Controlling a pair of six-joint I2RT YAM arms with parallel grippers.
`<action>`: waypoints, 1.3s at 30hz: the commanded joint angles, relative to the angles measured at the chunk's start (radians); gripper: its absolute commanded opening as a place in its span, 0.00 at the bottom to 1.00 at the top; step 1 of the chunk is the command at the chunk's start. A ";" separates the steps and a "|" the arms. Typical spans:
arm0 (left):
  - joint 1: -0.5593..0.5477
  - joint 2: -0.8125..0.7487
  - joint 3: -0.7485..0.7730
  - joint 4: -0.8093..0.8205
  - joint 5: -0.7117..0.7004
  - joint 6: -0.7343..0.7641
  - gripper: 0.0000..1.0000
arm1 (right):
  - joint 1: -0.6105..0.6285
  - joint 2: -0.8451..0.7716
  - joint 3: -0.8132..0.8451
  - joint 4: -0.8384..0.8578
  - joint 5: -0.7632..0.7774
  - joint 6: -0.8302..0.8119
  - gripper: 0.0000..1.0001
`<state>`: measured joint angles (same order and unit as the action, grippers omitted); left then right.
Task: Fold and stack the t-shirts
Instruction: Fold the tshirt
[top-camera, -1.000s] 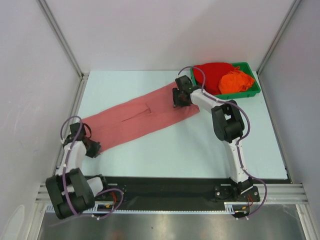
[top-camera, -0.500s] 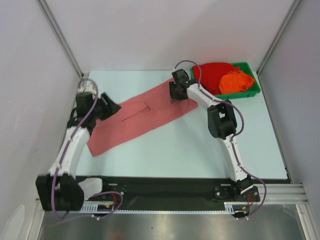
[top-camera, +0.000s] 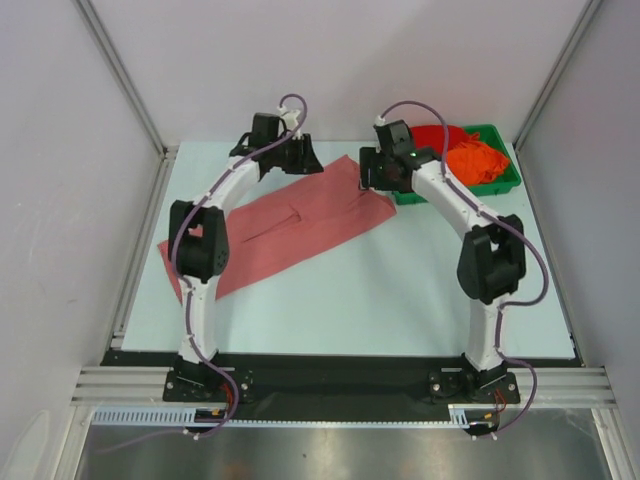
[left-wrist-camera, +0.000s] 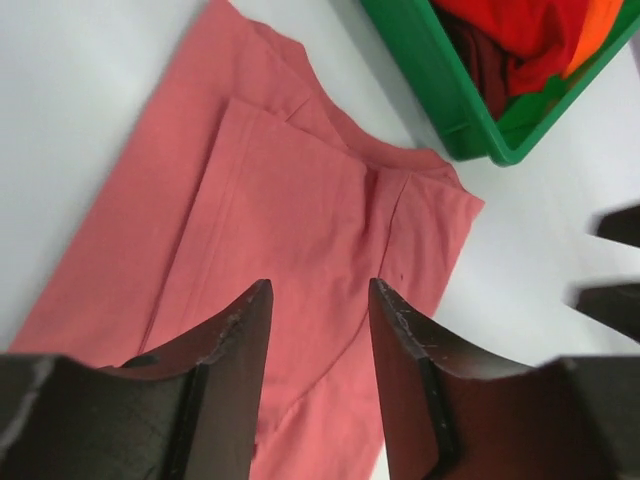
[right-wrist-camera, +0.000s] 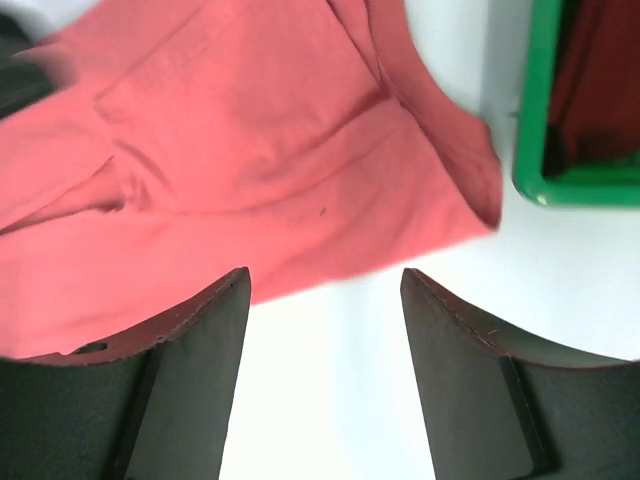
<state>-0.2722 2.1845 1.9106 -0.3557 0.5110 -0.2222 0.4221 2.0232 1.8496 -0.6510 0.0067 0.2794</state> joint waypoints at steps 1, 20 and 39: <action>-0.042 0.102 0.177 -0.069 0.040 0.087 0.48 | 0.000 -0.170 -0.154 0.008 -0.008 0.018 0.68; -0.035 0.526 0.516 -0.227 0.129 -0.141 0.39 | 0.059 -0.653 -0.653 0.030 0.039 0.106 0.68; 0.268 0.624 0.619 0.060 0.236 -0.433 0.37 | 0.164 -0.505 -0.598 0.057 0.052 0.142 0.68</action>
<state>-0.0380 2.8117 2.4878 -0.3557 0.7574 -0.6216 0.5575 1.5196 1.1965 -0.6163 0.0391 0.4026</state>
